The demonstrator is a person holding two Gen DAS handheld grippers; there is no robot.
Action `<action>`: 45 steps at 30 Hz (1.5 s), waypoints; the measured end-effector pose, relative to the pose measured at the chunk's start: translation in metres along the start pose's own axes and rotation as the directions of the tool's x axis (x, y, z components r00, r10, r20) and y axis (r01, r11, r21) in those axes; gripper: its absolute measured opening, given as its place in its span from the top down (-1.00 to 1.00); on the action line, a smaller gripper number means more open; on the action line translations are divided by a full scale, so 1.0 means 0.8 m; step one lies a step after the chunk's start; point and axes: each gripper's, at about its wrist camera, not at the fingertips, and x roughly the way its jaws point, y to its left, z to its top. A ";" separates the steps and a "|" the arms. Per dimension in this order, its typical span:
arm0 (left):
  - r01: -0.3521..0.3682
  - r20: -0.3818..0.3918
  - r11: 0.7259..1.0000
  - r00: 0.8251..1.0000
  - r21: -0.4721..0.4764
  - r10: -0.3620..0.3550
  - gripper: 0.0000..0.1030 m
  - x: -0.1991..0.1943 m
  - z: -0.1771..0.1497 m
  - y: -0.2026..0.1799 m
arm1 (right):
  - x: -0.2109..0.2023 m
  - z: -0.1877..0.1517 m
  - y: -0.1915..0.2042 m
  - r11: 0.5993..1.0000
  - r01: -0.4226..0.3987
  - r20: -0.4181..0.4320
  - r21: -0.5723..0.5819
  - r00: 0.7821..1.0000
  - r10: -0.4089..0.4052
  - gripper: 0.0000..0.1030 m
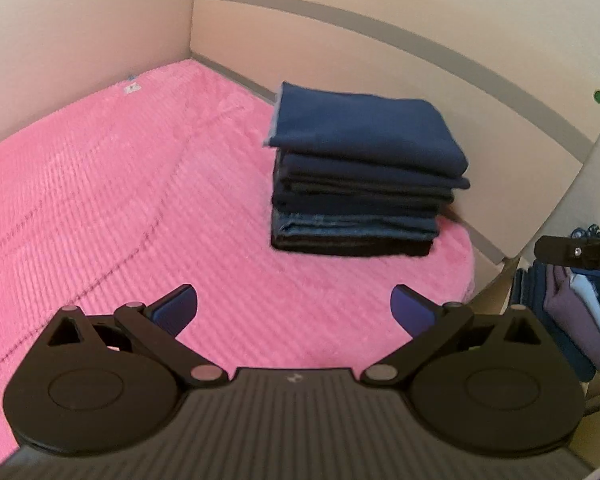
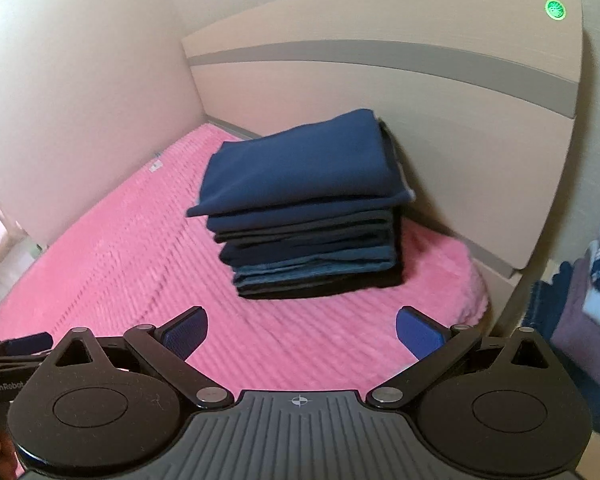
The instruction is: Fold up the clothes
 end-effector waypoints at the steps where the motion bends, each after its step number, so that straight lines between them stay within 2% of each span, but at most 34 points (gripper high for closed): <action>1: 0.000 0.003 1.000 1.000 0.004 0.000 -0.97 0.001 0.003 -0.007 | 0.001 0.001 -0.006 1.000 0.006 -0.006 0.007 1.000 -0.006 -0.99; 6: -0.002 -0.036 1.000 0.999 0.031 0.003 -0.97 0.013 0.006 -0.036 | 0.004 -0.003 -0.025 0.999 0.021 -0.035 0.050 0.999 -0.019 -0.99; 9: -0.076 -0.064 0.994 0.995 0.073 0.081 -0.97 0.021 0.006 -0.049 | -0.001 -0.007 -0.033 0.998 0.011 -0.029 0.061 1.000 -0.009 -0.99; 11: -0.092 -0.070 0.992 0.993 0.086 0.098 -0.97 0.024 0.006 -0.054 | -0.001 -0.009 -0.037 0.998 0.025 -0.038 0.065 0.999 -0.022 -0.99; 15: -0.081 -0.085 0.995 0.993 0.063 0.086 -0.97 0.029 0.004 -0.058 | -0.002 -0.012 -0.037 0.997 0.041 -0.049 0.061 0.998 -0.039 -0.99; 19: -0.075 -0.090 0.995 0.993 0.067 0.081 -0.97 0.030 0.002 -0.063 | -0.006 -0.014 -0.026 0.996 0.086 -0.048 -0.003 0.995 -0.086 -0.99; 28: -0.059 -0.097 0.995 0.993 0.083 0.067 -0.97 0.033 0.001 -0.076 | -0.014 -0.017 -0.005 0.988 0.115 -0.013 -0.102 0.993 -0.117 -0.99; 45: -0.038 -0.101 0.994 0.994 0.101 0.049 -0.97 0.030 -0.004 -0.082 | -0.011 -0.017 0.012 0.985 0.112 -0.019 -0.135 0.993 -0.115 -0.99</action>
